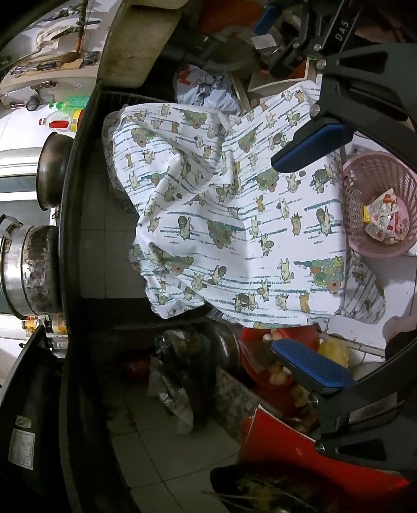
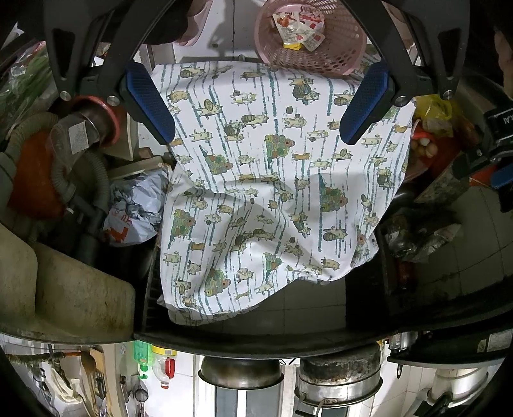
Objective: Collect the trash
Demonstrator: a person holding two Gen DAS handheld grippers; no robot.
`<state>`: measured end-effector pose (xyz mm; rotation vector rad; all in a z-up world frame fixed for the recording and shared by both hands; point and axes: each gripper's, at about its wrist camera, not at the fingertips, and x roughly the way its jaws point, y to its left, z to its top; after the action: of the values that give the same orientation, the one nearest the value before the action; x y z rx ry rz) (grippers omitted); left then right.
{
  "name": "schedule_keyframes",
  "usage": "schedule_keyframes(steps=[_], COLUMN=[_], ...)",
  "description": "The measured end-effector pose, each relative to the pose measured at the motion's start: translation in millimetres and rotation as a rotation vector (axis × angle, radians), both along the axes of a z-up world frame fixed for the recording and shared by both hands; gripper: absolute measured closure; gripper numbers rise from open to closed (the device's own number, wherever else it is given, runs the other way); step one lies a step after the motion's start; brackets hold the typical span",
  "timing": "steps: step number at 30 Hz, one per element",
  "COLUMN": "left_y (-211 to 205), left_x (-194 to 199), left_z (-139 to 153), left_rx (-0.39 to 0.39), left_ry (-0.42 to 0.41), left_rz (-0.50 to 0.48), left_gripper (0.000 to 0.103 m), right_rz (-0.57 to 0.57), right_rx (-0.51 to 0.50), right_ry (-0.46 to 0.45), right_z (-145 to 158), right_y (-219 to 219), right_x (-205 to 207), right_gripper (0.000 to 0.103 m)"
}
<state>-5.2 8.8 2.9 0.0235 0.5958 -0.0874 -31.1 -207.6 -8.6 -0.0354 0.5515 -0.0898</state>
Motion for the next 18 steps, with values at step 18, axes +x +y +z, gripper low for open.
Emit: schedule_keyframes(steps=[18], left_y=[4.4], left_x=[3.2], left_z=[-2.7], left_rx=[0.002], left_ry=[0.010], left_rz=[0.000], left_gripper=[0.000], right_rz=[-0.005], right_rx=[0.005], right_ry=[0.004], right_z=[-2.4], right_y=[-0.3], right_x=[0.2], right_gripper=[0.000])
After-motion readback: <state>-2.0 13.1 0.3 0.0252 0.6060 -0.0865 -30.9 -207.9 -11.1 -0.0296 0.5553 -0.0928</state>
